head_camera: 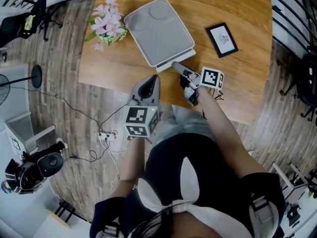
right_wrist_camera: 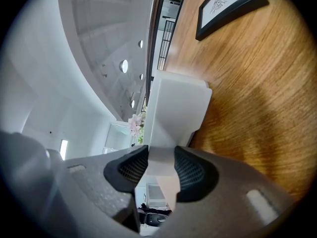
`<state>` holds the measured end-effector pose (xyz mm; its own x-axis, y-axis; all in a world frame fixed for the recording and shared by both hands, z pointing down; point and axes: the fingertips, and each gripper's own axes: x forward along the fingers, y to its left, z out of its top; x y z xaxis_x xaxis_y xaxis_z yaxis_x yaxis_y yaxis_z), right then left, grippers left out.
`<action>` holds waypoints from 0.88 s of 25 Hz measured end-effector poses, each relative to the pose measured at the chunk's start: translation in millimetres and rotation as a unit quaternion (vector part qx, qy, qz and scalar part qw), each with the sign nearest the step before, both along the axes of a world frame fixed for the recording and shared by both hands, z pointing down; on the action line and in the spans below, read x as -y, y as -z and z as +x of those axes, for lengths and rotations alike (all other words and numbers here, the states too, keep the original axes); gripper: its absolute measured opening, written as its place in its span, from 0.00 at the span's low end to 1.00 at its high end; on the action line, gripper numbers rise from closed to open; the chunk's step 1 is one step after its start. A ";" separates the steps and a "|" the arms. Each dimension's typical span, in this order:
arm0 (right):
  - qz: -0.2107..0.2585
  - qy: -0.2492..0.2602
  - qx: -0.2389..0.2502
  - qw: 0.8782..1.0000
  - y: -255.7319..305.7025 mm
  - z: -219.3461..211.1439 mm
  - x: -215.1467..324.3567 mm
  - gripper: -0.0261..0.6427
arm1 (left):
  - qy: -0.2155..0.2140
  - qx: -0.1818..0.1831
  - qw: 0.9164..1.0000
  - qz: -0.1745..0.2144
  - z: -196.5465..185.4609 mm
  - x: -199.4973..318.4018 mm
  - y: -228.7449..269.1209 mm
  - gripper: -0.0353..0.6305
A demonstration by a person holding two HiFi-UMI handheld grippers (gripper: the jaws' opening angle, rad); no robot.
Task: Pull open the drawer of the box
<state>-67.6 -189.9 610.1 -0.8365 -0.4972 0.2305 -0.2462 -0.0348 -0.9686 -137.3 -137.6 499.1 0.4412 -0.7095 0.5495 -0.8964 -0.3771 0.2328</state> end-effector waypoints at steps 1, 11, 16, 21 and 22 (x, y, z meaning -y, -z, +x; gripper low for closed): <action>-0.006 -0.001 -0.003 1.000 -0.9 1.0 -1.7 0.28 | -0.001 0.000 1.000 0.000 0.4 -1.1 0.4 0.09; 0.008 0.007 0.006 1.000 2.1 2.1 -6.8 0.28 | 0.004 0.000 1.000 0.003 0.9 -7.9 2.1 0.08; -0.001 0.006 0.003 1.000 1.8 4.1 -11.1 0.28 | 0.008 0.001 1.000 0.003 -0.7 -11.1 2.7 0.08; 0.003 0.009 0.002 1.000 1.9 4.3 -12.0 0.28 | 0.016 -0.001 1.000 0.017 -3.6 -8.3 3.8 0.08; -0.003 0.008 -0.001 1.000 0.7 5.2 -13.3 0.28 | 0.016 -0.001 1.000 0.017 -3.8 -8.5 3.7 0.09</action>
<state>-62.4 -176.6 609.4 -0.8437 -0.4827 0.2349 -0.2485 -0.0366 -0.9679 -141.0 -129.1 495.4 0.4191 -0.7413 0.5243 -0.9077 -0.3560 0.2221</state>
